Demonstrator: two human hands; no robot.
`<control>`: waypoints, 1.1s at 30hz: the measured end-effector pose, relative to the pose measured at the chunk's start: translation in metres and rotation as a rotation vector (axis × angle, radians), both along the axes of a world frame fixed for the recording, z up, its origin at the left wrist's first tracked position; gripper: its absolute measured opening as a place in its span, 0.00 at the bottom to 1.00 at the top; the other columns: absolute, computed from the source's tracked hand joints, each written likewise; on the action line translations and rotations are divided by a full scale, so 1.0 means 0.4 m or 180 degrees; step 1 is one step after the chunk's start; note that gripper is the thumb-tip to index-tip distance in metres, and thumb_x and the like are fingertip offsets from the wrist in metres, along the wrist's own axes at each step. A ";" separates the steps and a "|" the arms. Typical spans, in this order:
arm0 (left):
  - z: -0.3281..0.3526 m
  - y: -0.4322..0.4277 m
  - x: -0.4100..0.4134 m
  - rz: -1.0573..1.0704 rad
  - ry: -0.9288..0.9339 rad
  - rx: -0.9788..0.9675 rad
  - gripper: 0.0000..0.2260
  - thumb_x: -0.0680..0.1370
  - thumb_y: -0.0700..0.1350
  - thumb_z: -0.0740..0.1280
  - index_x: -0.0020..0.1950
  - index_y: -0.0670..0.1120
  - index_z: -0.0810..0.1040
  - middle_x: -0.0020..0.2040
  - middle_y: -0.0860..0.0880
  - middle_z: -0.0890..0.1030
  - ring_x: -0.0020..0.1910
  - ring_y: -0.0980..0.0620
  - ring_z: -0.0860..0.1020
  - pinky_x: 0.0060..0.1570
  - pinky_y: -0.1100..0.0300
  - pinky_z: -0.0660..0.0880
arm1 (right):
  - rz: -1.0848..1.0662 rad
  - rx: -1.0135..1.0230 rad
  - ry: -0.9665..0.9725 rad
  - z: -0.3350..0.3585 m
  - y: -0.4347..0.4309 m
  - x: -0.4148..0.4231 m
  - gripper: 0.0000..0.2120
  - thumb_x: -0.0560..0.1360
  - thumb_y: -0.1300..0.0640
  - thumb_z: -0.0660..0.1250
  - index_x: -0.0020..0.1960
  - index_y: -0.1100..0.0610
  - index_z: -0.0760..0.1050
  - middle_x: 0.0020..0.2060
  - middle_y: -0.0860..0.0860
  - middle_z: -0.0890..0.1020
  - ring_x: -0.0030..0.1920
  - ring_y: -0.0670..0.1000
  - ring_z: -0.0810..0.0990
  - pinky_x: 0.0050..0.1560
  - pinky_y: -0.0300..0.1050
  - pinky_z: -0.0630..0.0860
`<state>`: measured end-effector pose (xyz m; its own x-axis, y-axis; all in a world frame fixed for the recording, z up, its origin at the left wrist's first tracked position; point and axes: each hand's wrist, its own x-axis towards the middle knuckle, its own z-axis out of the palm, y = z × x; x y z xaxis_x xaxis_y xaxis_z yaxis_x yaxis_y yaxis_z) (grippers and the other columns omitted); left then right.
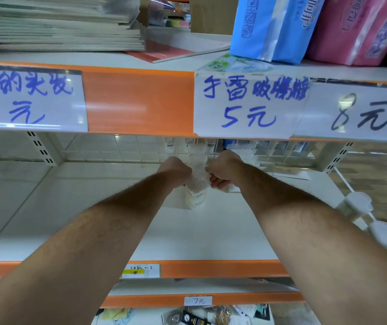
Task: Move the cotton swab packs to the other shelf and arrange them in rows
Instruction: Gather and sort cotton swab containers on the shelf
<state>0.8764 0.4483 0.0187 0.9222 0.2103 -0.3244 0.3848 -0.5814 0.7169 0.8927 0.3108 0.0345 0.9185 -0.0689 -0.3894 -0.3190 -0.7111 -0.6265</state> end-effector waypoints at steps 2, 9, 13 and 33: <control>0.002 0.002 -0.005 -0.0025 0.0064 -0.0017 0.08 0.80 0.44 0.65 0.53 0.40 0.79 0.44 0.45 0.82 0.41 0.48 0.81 0.41 0.58 0.80 | 0.0012 -0.0026 -0.0018 0.001 0.002 -0.003 0.12 0.78 0.55 0.69 0.49 0.66 0.78 0.38 0.58 0.85 0.35 0.54 0.86 0.41 0.50 0.84; 0.029 0.026 -0.038 -0.0164 0.0543 -0.0270 0.13 0.79 0.47 0.66 0.56 0.38 0.78 0.49 0.40 0.84 0.43 0.43 0.84 0.46 0.50 0.82 | 0.0219 -0.0120 0.0572 0.031 -0.006 -0.038 0.18 0.77 0.49 0.70 0.51 0.65 0.77 0.43 0.59 0.85 0.39 0.55 0.86 0.42 0.48 0.83; 0.032 0.026 -0.059 -0.0376 0.0689 -0.0263 0.13 0.79 0.44 0.66 0.56 0.35 0.79 0.48 0.39 0.85 0.43 0.43 0.85 0.50 0.47 0.82 | 0.0341 0.0077 0.0718 0.038 -0.007 -0.059 0.13 0.78 0.58 0.69 0.55 0.68 0.76 0.49 0.61 0.83 0.47 0.57 0.85 0.51 0.51 0.82; 0.021 0.009 -0.065 -0.0473 0.0621 -0.0121 0.14 0.81 0.44 0.64 0.57 0.34 0.78 0.47 0.40 0.84 0.44 0.44 0.84 0.51 0.48 0.82 | 0.0375 0.0008 0.0461 0.033 -0.002 -0.073 0.11 0.79 0.60 0.67 0.56 0.68 0.76 0.50 0.62 0.83 0.47 0.56 0.85 0.48 0.48 0.83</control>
